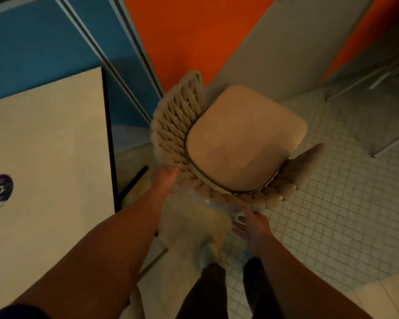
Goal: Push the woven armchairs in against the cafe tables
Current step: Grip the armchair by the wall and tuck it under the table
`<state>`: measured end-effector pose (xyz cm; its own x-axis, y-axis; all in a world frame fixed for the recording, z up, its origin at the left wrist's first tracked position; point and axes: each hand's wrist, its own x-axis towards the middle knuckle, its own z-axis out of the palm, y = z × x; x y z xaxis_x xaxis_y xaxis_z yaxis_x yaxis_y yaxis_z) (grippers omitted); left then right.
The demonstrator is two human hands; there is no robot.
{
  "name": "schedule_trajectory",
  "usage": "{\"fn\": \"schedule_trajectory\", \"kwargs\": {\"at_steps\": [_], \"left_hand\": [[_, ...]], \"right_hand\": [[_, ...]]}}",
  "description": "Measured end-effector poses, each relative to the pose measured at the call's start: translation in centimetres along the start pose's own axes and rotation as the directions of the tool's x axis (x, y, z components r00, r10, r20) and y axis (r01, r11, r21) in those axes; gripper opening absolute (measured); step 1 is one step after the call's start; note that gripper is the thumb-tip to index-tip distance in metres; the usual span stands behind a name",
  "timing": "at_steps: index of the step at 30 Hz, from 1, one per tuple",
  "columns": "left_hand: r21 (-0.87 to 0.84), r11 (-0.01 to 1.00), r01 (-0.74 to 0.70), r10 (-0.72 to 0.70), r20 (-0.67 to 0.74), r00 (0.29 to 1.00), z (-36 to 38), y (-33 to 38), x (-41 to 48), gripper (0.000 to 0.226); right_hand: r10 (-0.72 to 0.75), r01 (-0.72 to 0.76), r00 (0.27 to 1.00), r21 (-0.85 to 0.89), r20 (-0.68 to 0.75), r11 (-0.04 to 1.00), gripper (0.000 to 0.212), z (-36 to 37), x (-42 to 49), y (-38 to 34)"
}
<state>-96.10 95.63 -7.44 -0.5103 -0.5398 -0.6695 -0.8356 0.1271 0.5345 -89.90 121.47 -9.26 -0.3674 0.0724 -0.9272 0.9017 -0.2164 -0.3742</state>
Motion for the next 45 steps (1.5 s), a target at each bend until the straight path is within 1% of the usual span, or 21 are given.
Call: {"fn": "schedule_trajectory", "kwargs": {"at_steps": [3,4,6,7,9,12,15,18,20,24,26,28,29,32,33,35,37,38,40,42,45], "left_hand": [[-0.117,0.993,0.036,-0.037,-0.003,0.999,-0.3,1.4,4.6,0.094],[-0.151,0.986,0.067,-0.068,0.002,0.998,-0.2,1.4,5.6,0.096],[-0.236,0.964,0.119,-0.113,0.040,0.993,0.3,1.3,6.3,0.075],[-0.274,0.950,0.148,-0.134,0.071,0.988,0.6,1.0,6.7,0.065],[-0.320,0.934,0.158,-0.135,0.093,0.986,1.2,0.2,7.4,0.057],[-0.370,0.919,0.138,-0.106,0.105,0.989,1.3,-0.1,7.9,0.047],[-0.370,0.922,0.115,-0.078,0.113,0.991,1.2,-0.2,7.8,0.043],[-0.382,0.917,0.116,-0.065,0.144,0.987,1.3,-0.4,7.3,0.035],[-0.400,0.907,0.132,-0.074,0.156,0.985,1.5,-1.0,7.1,0.039],[-0.464,0.874,0.144,-0.111,0.098,0.989,2.5,-2.6,6.0,0.033],[-0.480,0.863,0.161,-0.147,0.066,0.987,3.2,-3.4,5.4,0.043],[-0.498,0.850,0.171,-0.169,0.051,0.984,4.1,-4.3,4.4,0.053],[-0.507,0.844,0.173,-0.180,0.036,0.983,4.6,-4.7,4.0,0.055],[-0.530,0.829,0.178,-0.212,-0.003,0.977,6.3,-5.6,2.5,0.057],[-0.554,0.810,0.193,-0.232,-0.001,0.973,6.9,-6.0,1.9,0.063],[-0.632,0.746,0.208,-0.257,0.015,0.966,8.4,-7.7,2.2,0.085],[-0.645,0.724,0.244,-0.273,0.057,0.960,10.1,-8.9,1.8,0.101],[-0.663,0.706,0.250,-0.282,0.060,0.957,11.0,-9.6,1.7,0.098],[-0.714,0.656,0.244,-0.286,0.064,0.956,12.7,-10.5,1.0,0.080],[-0.750,0.612,0.249,-0.309,0.064,0.949,13.6,-9.3,-1.8,0.074],[-0.772,0.584,0.252,-0.329,0.059,0.943,15.8,-9.5,-3.7,0.043]], "right_hand": [[0.050,-0.051,0.999,0.216,0.007,0.975,0.052,2.5,1.4,0.4],[0.052,-0.054,0.999,0.258,0.015,0.965,0.046,3.2,1.6,0.5],[0.049,-0.050,0.999,0.340,0.010,0.939,0.030,4.6,1.8,0.5],[0.052,-0.047,0.999,0.384,-0.004,0.922,0.028,5.2,1.9,0.3],[0.043,-0.025,0.998,0.426,-0.034,0.904,0.034,6.2,1.9,-0.2],[0.042,0.000,0.994,0.375,-0.105,0.927,0.033,6.5,2.3,-0.4],[0.020,0.005,0.997,0.335,-0.070,0.942,0.024,6.3,2.6,-0.1],[0.005,0.043,0.990,0.331,-0.142,0.943,0.039,6.2,2.2,-0.4],[0.002,0.052,0.987,0.333,-0.159,0.942,0.041,5.9,1.8,-0.9],[-0.006,0.058,0.985,0.302,-0.170,0.951,0.047,4.4,1.5,-1.7],[-0.003,0.049,0.986,0.271,-0.168,0.961,0.044,3.2,1.5,-2.1],[-0.015,0.045,0.990,0.209,-0.143,0.977,0.029,1.9,1.7,-2.1],[-0.018,0.044,0.990,0.183,-0.143,0.982,0.028,1.3,2.1,-2.1],[-0.031,0.057,0.978,0.123,-0.205,0.991,0.043,-0.9,3.3,-2.4],[-0.041,0.061,0.978,0.094,-0.207,0.994,0.045,-1.6,3.7,-2.8],[-0.065,0.071,0.981,0.026,-0.182,0.997,0.046,-3.1,4.3,-3.8],[-0.098,0.091,0.984,-0.048,-0.151,0.995,0.043,-4.7,5.0,-5.2],[-0.110,0.100,0.984,-0.081,-0.137,0.992,0.042,-5.2,5.1,-5.9],[-0.125,0.108,0.986,-0.149,-0.110,0.983,0.043,-6.3,5.8,-7.5],[-0.140,0.120,0.987,-0.223,-0.077,0.968,0.042,-7.0,6.3,-9.3],[-0.172,0.161,0.985,-0.331,-0.004,0.930,0.037,-7.7,7.4,-11.9]]}}
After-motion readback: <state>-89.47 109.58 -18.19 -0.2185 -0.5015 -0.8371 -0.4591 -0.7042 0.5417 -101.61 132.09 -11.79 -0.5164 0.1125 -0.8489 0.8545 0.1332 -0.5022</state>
